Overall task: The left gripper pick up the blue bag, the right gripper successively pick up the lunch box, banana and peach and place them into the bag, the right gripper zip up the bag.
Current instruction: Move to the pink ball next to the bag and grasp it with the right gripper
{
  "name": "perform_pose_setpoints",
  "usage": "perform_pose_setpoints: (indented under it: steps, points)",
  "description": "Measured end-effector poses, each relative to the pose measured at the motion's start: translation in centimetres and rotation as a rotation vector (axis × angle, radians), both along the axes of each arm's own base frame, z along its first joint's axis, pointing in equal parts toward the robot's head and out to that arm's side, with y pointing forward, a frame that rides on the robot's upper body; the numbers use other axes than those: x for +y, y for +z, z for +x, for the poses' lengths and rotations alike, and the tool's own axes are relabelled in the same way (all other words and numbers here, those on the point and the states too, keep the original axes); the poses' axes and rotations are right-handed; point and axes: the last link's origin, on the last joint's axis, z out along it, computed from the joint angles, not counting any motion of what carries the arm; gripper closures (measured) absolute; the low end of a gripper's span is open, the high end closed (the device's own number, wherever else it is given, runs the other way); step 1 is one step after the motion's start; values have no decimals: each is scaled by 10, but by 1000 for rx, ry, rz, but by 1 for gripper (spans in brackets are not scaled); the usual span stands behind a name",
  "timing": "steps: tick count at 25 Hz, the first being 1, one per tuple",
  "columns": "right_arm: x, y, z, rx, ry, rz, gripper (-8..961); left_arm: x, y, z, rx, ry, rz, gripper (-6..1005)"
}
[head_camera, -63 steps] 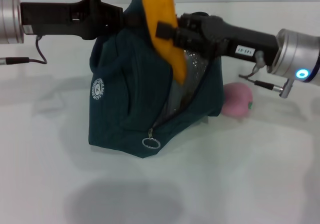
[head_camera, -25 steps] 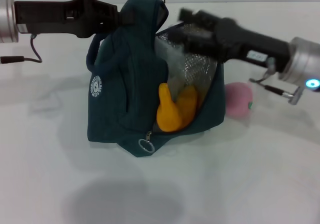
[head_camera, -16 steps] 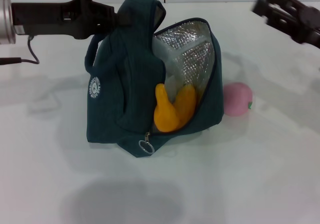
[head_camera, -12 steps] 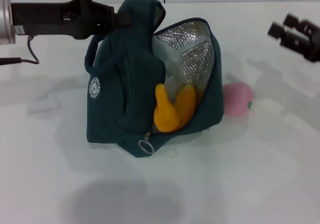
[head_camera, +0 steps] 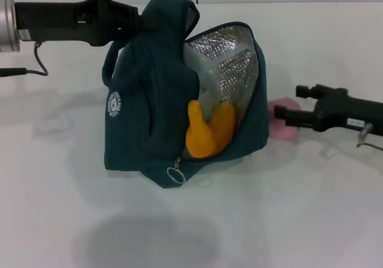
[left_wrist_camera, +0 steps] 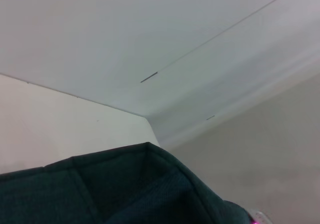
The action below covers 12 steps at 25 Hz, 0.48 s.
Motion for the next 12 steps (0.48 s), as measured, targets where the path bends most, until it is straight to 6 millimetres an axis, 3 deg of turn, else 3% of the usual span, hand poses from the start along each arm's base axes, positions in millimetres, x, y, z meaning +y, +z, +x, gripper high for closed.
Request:
perform_pose_setpoints:
  steps: [5,12]
  points:
    - [6,-19,-5,-99,13,-27,142,-1,0,-1,0,1,-1,966]
    - [14,-31,-9,-195,35,-33,181,-1,0,0,-1,-4,-3,966]
